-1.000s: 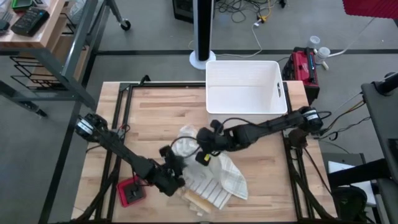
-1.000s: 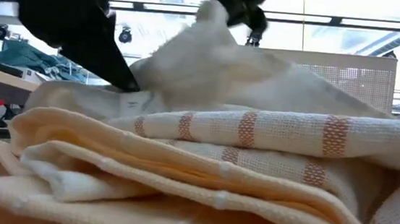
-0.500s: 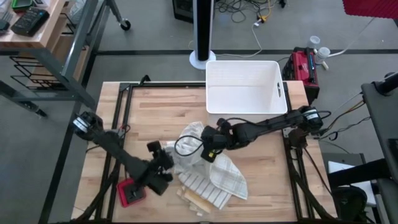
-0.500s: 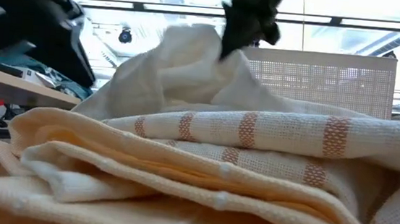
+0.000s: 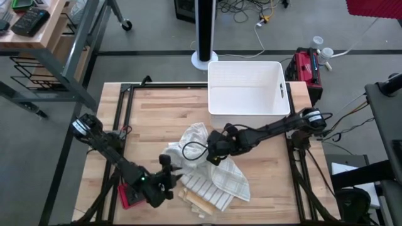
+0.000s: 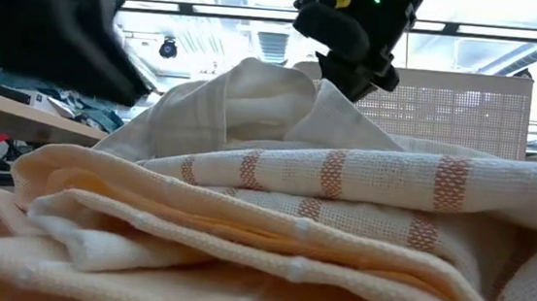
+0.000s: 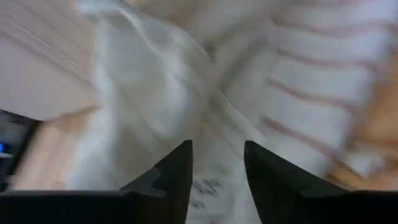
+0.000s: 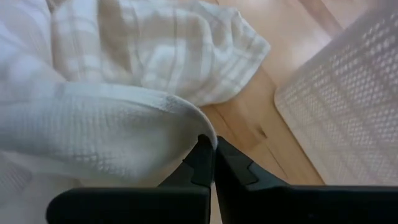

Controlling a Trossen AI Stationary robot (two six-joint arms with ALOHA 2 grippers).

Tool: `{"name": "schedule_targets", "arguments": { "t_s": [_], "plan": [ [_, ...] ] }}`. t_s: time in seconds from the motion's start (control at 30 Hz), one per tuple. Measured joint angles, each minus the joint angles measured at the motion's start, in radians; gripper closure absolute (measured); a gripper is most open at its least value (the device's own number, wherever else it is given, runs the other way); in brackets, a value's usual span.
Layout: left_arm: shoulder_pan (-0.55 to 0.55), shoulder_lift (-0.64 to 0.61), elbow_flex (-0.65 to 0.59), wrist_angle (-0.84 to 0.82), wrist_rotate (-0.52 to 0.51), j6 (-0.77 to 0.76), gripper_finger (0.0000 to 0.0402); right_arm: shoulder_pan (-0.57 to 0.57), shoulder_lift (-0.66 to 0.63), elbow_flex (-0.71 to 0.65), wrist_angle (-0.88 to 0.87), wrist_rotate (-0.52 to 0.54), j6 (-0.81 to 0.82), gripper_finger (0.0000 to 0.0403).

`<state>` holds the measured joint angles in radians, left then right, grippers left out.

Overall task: Fold towel
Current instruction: Fold the light brown kitchen towel

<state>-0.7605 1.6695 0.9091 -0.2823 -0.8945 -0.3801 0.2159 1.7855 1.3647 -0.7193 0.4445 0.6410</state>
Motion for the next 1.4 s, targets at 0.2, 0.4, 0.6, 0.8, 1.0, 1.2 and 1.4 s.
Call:
{"name": "schedule_targets", "arguments": {
  "t_s": [0.2, 0.4, 0.6, 0.8, 1.0, 1.2, 1.4],
  "plan": [
    [0.047, 0.001, -0.067, 0.100, 0.157, 0.018, 0.0221, 0.017, 0.000, -0.036, 0.023, 0.001, 0.022, 0.0403],
    [0.133, 0.010, -0.054, 0.119, 0.312, 0.032, 0.0205, 0.018, 0.000, -0.042, 0.029, 0.002, 0.016, 0.0403],
    [0.206, 0.052, -0.056, 0.116, 0.390, 0.024, 0.0221, 0.022, -0.017, -0.038, 0.030, 0.002, 0.003, 0.0403],
    [0.214, 0.084, -0.055, 0.172, 0.433, 0.092, 0.0260, 0.027, -0.029, -0.040, 0.031, 0.005, -0.004, 0.0403],
    [0.213, 0.086, -0.055, 0.180, 0.399, 0.102, 0.0383, 0.028, -0.032, -0.043, 0.025, 0.028, -0.005, 0.0403],
    [0.181, 0.047, -0.055, 0.178, 0.330, 0.102, 0.0397, 0.047, -0.042, -0.047, -0.010, -0.018, -0.004, 0.0403],
    [0.159, -0.003, -0.055, 0.179, 0.321, 0.082, 0.0399, 0.084, -0.067, -0.052, -0.032, 0.019, 0.002, 0.0403]
  ]
}}
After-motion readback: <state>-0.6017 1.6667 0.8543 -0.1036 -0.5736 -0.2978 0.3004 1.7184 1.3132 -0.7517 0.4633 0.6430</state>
